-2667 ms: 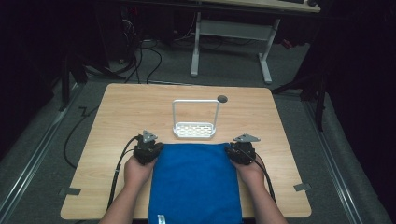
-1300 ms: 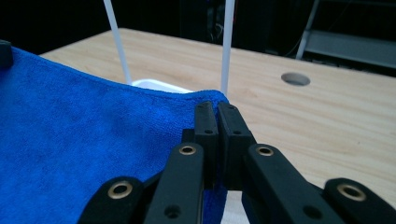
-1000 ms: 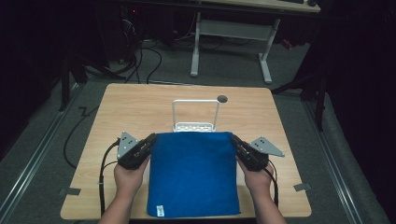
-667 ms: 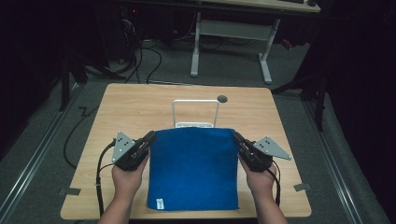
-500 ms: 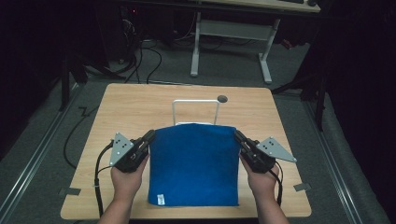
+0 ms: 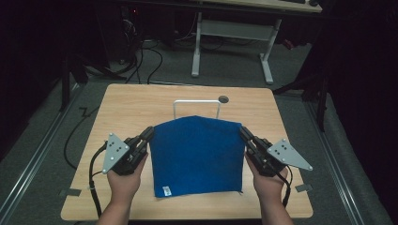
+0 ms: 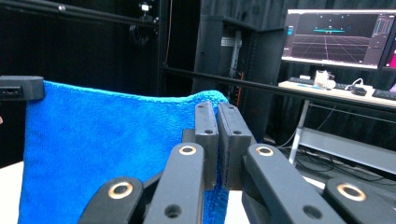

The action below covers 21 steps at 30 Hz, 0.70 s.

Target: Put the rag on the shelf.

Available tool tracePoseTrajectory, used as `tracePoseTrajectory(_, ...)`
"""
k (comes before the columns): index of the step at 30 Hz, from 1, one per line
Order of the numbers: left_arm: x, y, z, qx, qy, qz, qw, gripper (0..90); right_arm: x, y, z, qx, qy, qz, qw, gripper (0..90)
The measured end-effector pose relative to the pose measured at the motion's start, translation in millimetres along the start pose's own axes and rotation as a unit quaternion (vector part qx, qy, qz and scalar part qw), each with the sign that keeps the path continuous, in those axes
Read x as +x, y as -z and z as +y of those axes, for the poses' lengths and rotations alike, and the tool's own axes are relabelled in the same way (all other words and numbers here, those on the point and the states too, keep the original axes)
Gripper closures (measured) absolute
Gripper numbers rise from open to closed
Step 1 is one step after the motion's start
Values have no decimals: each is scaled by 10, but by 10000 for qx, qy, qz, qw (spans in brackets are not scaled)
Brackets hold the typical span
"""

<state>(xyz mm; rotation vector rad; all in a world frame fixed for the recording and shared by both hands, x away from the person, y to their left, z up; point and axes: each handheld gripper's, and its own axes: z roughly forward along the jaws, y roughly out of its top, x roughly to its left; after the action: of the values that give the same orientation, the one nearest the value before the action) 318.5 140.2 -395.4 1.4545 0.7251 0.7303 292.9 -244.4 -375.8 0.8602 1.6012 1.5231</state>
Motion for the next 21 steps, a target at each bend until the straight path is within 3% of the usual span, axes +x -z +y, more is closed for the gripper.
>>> tracePoseTrajectory(7, 24, -63, 87, -69, -126, 62, 9999, 881, -37, -35, 67, -31, 68, -52, 10000, 881)
tracePoseTrajectory(21, 207, -431, 313, 14, -338, 158, 9993, 882, -239, -309, 261, 101, 176, -190, 9996, 881)
